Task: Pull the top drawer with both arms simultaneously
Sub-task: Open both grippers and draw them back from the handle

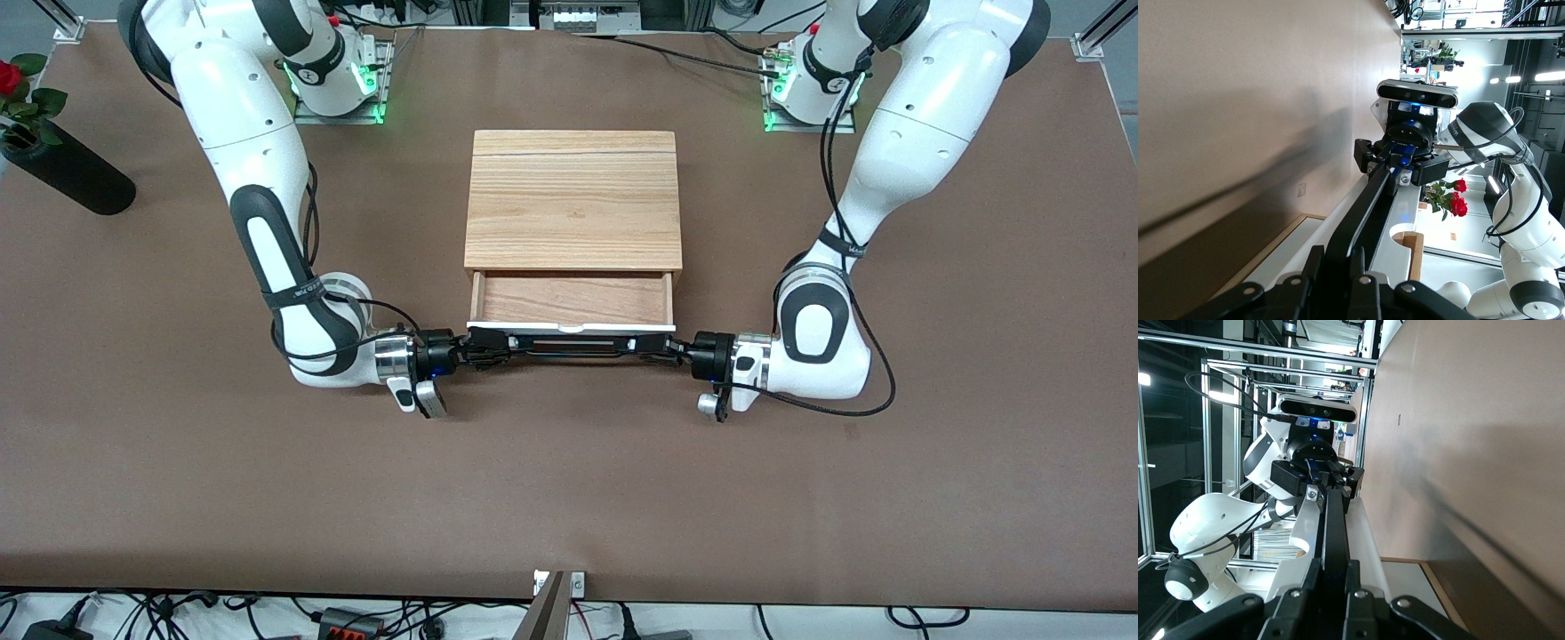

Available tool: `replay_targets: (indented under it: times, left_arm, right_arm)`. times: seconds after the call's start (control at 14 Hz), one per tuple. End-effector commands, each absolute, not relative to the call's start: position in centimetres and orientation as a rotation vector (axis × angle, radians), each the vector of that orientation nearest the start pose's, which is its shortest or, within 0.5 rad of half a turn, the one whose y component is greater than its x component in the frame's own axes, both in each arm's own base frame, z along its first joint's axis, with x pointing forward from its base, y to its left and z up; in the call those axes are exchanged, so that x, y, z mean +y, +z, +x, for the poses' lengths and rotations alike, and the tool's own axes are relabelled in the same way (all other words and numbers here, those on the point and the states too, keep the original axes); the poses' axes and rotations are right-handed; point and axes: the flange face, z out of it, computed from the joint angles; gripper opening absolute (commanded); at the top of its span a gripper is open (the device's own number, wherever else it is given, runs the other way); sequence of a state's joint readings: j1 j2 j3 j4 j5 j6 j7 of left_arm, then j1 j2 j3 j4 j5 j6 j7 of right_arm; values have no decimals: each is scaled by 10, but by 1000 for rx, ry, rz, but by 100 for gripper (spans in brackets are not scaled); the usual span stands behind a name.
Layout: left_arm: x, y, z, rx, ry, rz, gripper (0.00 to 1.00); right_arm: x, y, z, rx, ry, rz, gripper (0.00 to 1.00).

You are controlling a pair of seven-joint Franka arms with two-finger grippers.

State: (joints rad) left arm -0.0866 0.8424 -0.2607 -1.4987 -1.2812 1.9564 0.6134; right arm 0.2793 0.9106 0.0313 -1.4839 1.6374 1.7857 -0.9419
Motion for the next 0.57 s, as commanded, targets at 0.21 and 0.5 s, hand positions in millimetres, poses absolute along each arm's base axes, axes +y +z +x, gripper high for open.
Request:
replay_targets:
  times: [0.21,0.5]
  left_arm:
    - [-260,218,664,-56,-169,1804,28]
    - [-259,220,666,-56,-162,1803,100]
  right_arm:
    - [269,144,655,-187,-80,-1704,62]
    - [264,150,661,-183,-110,-1732,100]
